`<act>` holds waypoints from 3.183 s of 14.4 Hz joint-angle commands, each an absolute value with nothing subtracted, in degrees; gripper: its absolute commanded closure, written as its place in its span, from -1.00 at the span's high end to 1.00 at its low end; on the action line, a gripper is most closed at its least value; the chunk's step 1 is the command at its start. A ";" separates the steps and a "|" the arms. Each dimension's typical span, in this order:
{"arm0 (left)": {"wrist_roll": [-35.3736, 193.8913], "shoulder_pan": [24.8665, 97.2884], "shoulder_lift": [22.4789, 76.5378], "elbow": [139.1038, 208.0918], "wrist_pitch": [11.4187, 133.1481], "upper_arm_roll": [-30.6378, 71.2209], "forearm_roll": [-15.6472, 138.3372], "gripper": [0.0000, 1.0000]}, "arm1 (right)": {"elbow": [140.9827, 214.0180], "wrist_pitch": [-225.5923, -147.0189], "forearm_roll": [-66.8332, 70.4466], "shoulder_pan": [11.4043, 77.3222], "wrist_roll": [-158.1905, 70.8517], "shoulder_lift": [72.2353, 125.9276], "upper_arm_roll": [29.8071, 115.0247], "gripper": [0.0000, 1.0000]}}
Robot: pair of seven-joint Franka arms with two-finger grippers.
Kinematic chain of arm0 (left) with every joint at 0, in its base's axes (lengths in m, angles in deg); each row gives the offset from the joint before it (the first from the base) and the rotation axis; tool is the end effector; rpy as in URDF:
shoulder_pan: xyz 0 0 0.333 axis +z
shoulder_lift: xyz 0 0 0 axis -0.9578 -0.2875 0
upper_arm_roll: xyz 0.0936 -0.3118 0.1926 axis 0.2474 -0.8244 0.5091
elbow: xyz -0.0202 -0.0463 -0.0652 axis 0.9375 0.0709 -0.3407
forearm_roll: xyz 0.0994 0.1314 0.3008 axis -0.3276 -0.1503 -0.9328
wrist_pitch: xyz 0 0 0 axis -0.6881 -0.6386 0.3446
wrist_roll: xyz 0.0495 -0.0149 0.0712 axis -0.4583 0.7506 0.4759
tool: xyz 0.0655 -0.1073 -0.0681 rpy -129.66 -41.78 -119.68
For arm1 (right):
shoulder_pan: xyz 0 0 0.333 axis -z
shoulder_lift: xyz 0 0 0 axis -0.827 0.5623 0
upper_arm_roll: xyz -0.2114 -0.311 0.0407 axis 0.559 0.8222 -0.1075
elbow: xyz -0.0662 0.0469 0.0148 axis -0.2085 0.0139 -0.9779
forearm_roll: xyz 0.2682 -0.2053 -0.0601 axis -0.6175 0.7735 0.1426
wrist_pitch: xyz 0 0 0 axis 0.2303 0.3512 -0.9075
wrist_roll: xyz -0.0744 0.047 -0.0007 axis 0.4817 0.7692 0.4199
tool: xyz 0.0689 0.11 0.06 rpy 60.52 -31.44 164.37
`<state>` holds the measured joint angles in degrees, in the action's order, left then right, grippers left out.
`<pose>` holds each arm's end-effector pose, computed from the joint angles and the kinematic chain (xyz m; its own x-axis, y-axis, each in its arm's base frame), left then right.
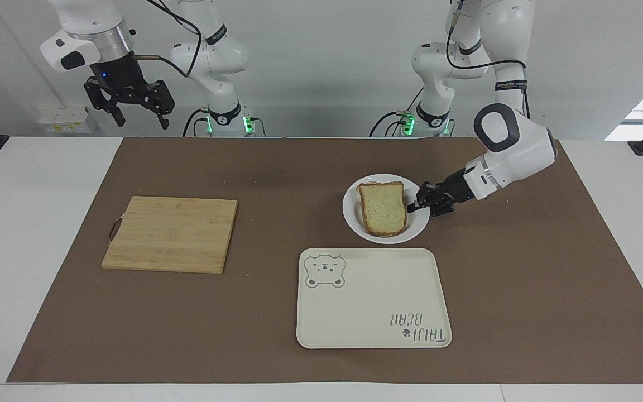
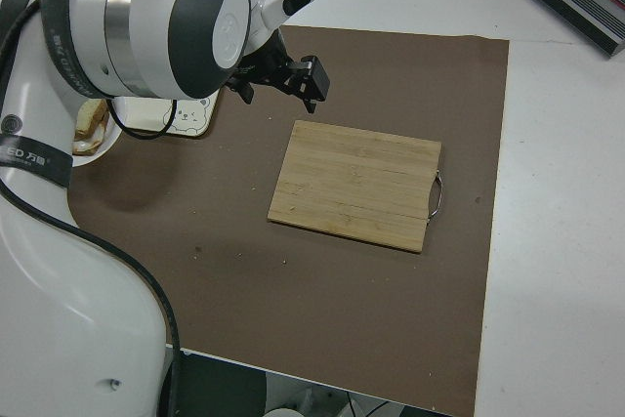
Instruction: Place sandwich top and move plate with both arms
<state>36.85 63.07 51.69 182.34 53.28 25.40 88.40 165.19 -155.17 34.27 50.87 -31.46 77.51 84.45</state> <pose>0.5263 -0.1413 0.4435 0.9956 -0.0750 0.0557 -0.0927 -0.7183 0.6895 0.4559 -0.0073 0.6888 0.9971 -0.0723 0.0230 -0.0728 -0.9971 0.0216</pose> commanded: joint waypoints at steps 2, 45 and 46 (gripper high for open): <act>37.71 66.69 47.09 174.45 51.76 25.08 84.65 -1.00 | 166.65 -155.19 35.30 50.95 -32.68 76.18 84.27 1.00; 58.45 62.40 51.90 156.60 37.37 31.58 40.26 1.00 | 166.04 -154.84 33.53 51.75 -32.51 76.53 84.98 1.00; 58.37 62.40 53.40 156.60 35.52 31.58 40.16 1.00 | 166.03 -155.28 33.63 51.75 -32.51 76.71 84.98 1.00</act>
<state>58.20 63.08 48.97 154.22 38.47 31.12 41.93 165.29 -154.77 33.82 50.97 -31.46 77.48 85.09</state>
